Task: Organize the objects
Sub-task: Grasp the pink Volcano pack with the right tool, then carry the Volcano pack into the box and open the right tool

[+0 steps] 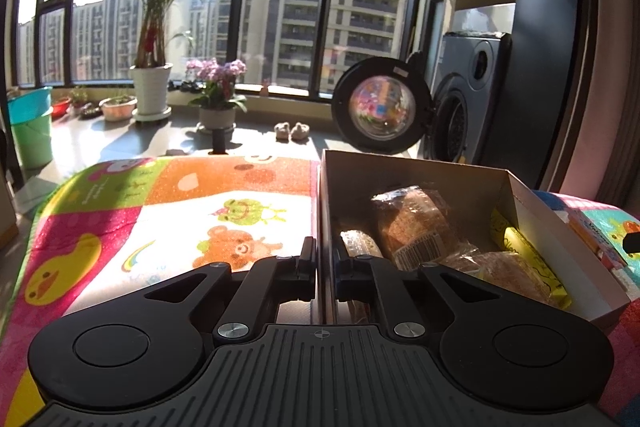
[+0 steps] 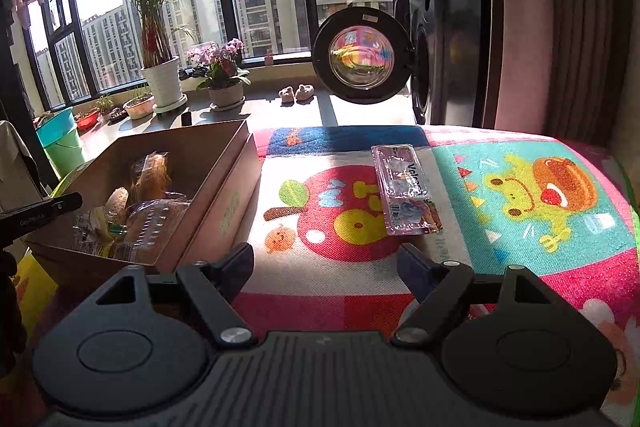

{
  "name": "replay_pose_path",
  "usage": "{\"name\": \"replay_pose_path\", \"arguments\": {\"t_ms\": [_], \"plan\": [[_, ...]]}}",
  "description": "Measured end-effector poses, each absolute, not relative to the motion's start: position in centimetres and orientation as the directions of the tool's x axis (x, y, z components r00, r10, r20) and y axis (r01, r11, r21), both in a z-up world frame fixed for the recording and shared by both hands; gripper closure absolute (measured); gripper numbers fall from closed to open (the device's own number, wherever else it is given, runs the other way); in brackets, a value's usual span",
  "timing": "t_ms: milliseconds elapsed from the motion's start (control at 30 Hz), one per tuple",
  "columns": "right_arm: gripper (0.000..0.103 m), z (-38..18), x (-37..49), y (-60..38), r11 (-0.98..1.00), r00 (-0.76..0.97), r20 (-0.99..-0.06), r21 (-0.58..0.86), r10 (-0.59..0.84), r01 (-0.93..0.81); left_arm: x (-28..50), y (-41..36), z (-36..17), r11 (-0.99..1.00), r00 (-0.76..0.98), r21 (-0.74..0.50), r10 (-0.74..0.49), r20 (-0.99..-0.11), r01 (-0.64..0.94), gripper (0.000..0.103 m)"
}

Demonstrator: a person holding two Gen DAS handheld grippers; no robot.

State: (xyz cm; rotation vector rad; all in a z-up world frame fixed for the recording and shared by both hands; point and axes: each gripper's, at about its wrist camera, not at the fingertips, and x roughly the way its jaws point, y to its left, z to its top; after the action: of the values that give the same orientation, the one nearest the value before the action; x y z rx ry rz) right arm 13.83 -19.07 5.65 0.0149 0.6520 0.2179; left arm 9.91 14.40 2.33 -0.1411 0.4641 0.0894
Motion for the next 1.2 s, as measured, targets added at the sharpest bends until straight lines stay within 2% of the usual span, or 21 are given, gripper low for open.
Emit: {"name": "replay_pose_path", "arguments": {"t_ms": [67, 200, 300, 400, 433, 500, 733, 1200], "plan": [[0.023, 6.4, 16.8, -19.5, 0.983, 0.76, -0.628, 0.053, 0.168, -0.174, 9.9, 14.6, 2.4, 0.985, 0.889, -0.132, 0.043, -0.455, -0.115, 0.092], [0.023, 4.8, 24.7, -19.9, 0.994, 0.647, -0.757, 0.031, 0.093, -0.106, 9.8, 14.9, 2.4, 0.981, 0.888, -0.159, 0.026, -0.459, -0.111, 0.092], [0.024, 3.1, 28.2, -19.9, 0.999, 0.606, -0.795, 0.009, 0.031, -0.038, 9.8, 15.0, 2.4, 0.979, 0.887, -0.175, 0.016, -0.461, -0.109, 0.091], [0.039, 2.2, 29.3, -20.0, 0.999, 0.568, -0.823, 0.035, 0.026, 0.006, 9.7, 15.1, 2.5, 0.978, 0.886, -0.179, 0.013, -0.463, -0.108, 0.091], [0.05, 2.3, 29.0, -19.8, 1.0, 0.573, -0.82, 0.025, 0.015, 0.01, 9.7, 15.1, 2.5, 0.978, 0.886, -0.181, 0.012, -0.464, -0.108, 0.091], [0.059, 2.5, 28.5, -19.5, 1.0, 0.562, -0.827, 0.006, 0.012, -0.011, 9.6, 15.2, 2.5, 0.977, 0.885, -0.185, 0.009, -0.465, -0.107, 0.091], [0.06, 5.1, 23.9, -19.1, 0.998, 0.559, -0.828, -0.012, 0.029, -0.069, 9.6, 15.2, 2.5, 0.976, 0.885, -0.187, 0.008, -0.465, -0.108, 0.09], [0.06, 9.8, 7.7, -17.2, 0.965, 0.505, -0.84, 0.077, 0.198, -0.25, 9.6, 15.1, 2.5, 0.975, 0.887, -0.193, 0.005, -0.462, -0.106, 0.09]]}}
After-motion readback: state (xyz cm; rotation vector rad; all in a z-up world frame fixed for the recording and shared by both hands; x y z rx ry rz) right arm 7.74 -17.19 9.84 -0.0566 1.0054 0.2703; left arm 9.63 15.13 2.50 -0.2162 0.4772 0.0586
